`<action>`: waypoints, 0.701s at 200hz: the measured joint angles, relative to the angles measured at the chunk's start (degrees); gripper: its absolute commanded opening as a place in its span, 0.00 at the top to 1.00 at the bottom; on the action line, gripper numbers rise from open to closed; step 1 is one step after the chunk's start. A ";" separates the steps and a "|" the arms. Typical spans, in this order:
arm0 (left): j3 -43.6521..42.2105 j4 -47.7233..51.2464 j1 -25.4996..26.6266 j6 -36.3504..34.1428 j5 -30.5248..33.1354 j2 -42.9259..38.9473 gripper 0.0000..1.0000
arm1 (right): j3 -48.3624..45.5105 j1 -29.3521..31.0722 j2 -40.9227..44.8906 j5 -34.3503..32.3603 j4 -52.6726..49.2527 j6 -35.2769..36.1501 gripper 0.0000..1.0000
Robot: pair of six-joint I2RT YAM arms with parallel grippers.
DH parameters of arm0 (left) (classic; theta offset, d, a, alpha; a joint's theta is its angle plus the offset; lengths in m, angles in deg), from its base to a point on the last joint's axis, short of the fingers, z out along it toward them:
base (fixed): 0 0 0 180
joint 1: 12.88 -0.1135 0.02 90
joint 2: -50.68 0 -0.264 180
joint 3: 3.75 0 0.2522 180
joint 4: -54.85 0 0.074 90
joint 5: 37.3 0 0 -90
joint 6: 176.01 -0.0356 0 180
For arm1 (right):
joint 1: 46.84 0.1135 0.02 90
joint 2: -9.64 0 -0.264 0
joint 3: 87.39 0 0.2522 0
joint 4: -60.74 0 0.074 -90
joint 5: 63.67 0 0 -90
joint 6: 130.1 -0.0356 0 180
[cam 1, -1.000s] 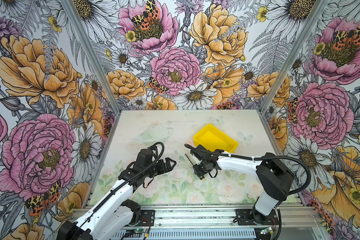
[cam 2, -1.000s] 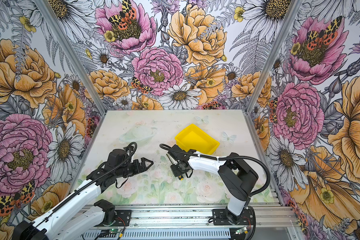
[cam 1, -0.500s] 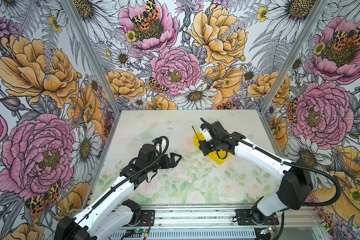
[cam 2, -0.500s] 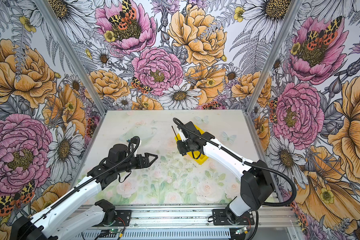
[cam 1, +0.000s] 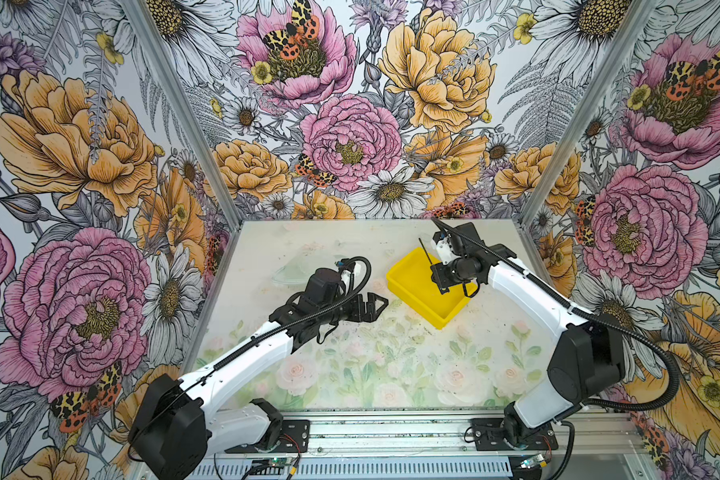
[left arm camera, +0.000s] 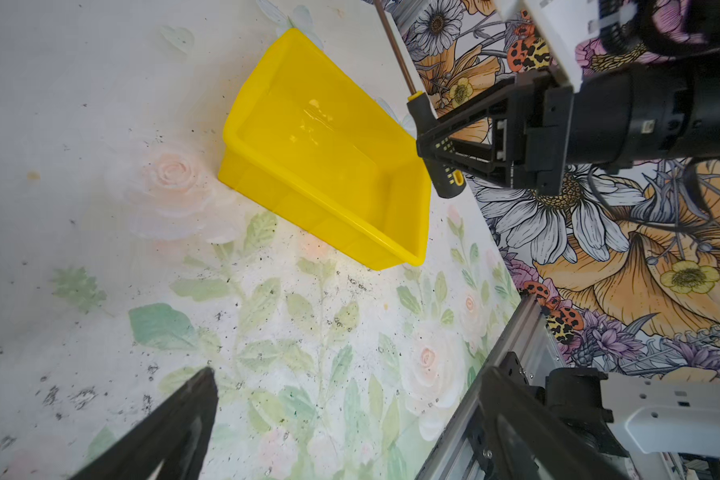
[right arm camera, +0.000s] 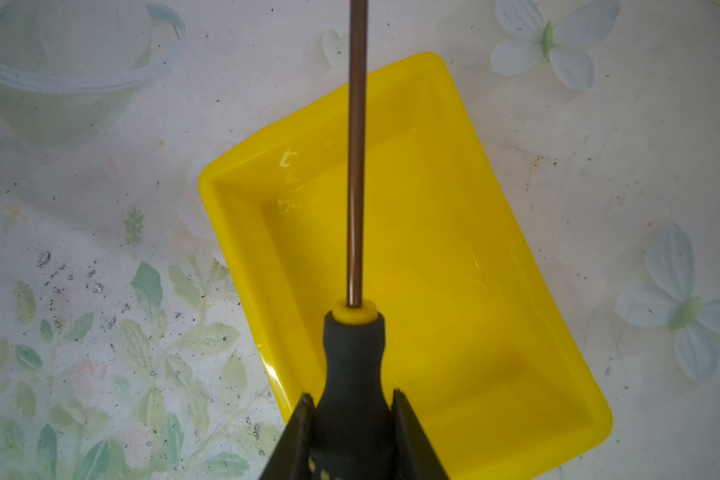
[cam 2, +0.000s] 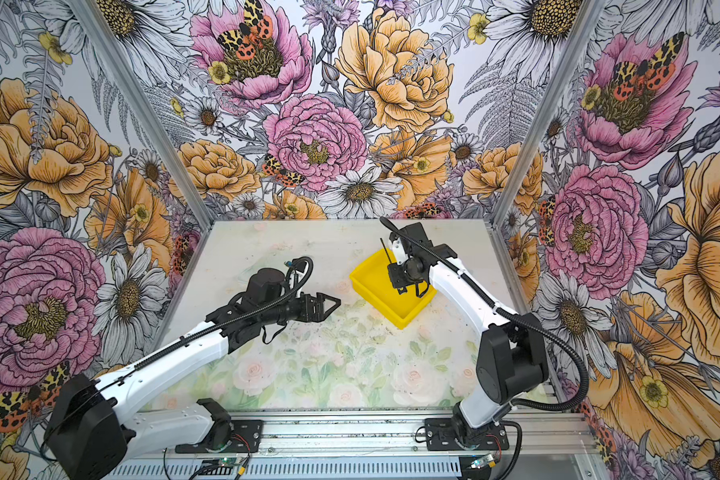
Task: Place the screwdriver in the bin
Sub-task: 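Lift the screwdriver with the right gripper and carry it over the yellow bin, then lower the screwdriver into the bin and open the right gripper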
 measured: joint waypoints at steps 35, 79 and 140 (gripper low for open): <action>4.59 -1.88 1.79 -0.17 0.07 6.73 0.01 | 0.07 -1.49 -4.81 0.22 -0.07 1.99 1.00; 8.70 -2.47 3.17 -0.17 0.17 13.03 0.01 | 0.11 -3.17 -8.81 0.70 0.11 2.93 1.00; 11.21 -2.69 3.93 -0.37 0.22 17.46 0.01 | 0.11 -4.04 -12.63 2.23 2.01 2.91 1.00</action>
